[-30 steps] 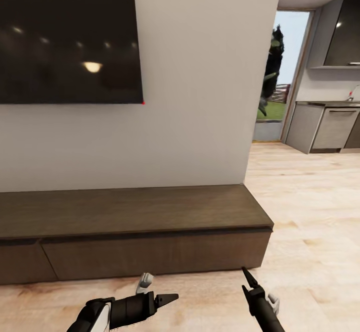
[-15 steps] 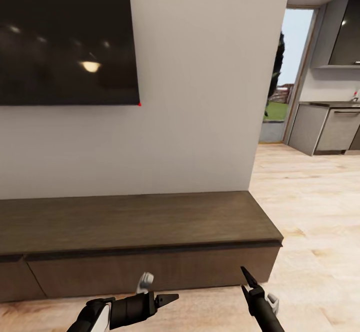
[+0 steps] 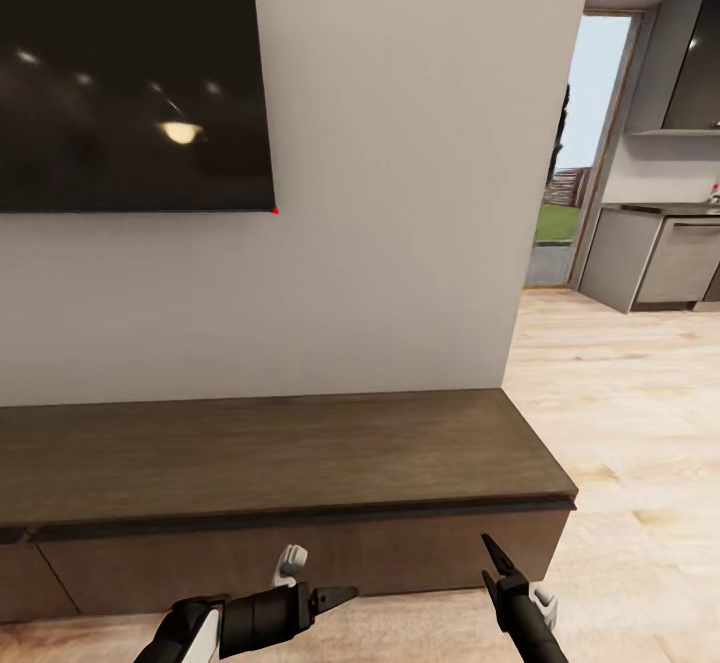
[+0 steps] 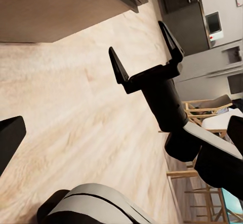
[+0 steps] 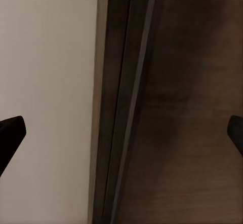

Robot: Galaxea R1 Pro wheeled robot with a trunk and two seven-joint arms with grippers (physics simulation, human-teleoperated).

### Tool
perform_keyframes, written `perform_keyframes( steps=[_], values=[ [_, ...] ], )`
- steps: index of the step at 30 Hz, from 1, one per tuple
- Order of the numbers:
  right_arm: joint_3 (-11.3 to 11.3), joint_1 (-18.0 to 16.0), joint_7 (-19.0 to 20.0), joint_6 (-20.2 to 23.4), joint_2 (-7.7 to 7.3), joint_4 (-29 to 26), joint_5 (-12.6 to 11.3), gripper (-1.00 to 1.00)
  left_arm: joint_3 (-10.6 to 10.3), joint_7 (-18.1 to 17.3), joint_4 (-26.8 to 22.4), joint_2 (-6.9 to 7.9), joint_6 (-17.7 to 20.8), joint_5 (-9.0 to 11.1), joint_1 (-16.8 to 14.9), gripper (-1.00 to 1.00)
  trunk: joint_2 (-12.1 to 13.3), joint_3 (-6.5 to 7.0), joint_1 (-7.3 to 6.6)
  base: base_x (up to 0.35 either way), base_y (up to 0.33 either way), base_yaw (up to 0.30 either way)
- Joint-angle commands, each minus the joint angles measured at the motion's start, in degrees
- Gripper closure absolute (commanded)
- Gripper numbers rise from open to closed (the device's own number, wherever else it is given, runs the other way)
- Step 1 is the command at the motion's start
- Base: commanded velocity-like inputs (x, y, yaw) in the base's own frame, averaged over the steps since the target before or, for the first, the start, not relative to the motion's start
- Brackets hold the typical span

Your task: Place each of the two pumpkins and all three candles from the living room inside a cabinet in the living room (use any cabinet), then make sure every cabinet is closed, and position the cauldron so it is next to a table in the living room.

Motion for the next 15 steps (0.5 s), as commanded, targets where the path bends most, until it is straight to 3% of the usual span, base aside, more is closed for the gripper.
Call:
perform_keyframes(
  steps=[1, 8, 15],
  values=[
    [0.0, 0.0, 0.2, 0.6, -0.01, 0.0, -0.6, -1.0, -0.1, 0.1, 0.0, 0.03, 0.4, 0.4, 0.0, -1.0, 0.0, -0.06, -0.01, 0.003, 0.0, 0.0],
    [0.0, 0.0, 0.2, 0.6, 0.02, 0.1, -0.6, -1.0, -0.1, 0.0, 0.0, -0.08, 0.5, 0.4, 0.0, -1.0, -2.4, -1.13, 1.3, 0.0, 0.0, 0.0],
    [0.0, 0.0, 0.6, 0.7, -0.04, 0.0, -0.8, -1.0, -0.1, 0.0, 0.0, -0.19, 0.5, 0.4, 0.0, -1.0, -2.5, -2.24, 1.43, 0.0, 0.0, 0.0]
  ],
)
